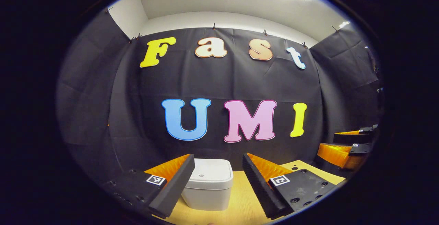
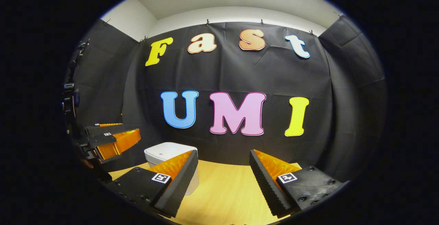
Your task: Press the lid of the desktop garbage bin to open it, pick up the crumpled paper on the desktop and throw it into the bin, then pick up the pop can on the desktop and drop it into the bin, and finally close the garbage bin lid.
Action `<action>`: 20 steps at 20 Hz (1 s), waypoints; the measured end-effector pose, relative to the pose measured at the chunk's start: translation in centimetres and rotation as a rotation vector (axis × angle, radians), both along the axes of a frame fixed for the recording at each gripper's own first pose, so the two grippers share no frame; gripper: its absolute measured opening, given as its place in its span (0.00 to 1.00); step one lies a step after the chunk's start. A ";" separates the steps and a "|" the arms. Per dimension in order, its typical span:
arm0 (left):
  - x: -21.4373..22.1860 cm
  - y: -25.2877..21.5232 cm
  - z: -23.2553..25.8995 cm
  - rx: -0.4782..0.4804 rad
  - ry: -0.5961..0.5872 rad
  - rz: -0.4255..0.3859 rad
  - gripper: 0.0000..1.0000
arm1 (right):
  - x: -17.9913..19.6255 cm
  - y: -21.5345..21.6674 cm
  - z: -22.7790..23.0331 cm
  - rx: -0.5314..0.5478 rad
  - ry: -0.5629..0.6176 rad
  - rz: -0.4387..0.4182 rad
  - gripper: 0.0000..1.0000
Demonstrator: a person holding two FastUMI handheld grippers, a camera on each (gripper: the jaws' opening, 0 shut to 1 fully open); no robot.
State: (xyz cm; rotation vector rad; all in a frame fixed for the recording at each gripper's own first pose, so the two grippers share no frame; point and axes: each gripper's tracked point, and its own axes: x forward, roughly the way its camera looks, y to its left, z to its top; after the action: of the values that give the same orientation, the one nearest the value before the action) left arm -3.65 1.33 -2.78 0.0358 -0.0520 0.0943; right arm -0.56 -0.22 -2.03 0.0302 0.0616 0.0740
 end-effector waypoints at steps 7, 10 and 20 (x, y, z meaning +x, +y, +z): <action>-0.1 0.8 -0.6 0.012 0.022 0.016 0.95 | 0.2 -1.4 0.6 -0.025 -0.019 -0.024 0.97; -0.2 1.0 -0.7 0.026 0.022 0.014 0.95 | 0.0 -2.2 0.6 -0.035 -0.025 -0.039 0.97; 0.6 1.9 -2.3 -0.030 0.062 0.027 0.95 | -0.3 -1.8 0.9 -0.073 -0.019 -0.056 0.97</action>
State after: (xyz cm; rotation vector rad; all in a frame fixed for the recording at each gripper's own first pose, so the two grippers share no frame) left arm -3.01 3.28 -5.10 0.0093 0.0115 0.1208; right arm -0.84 -2.06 -1.18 -0.0412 0.0442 0.0161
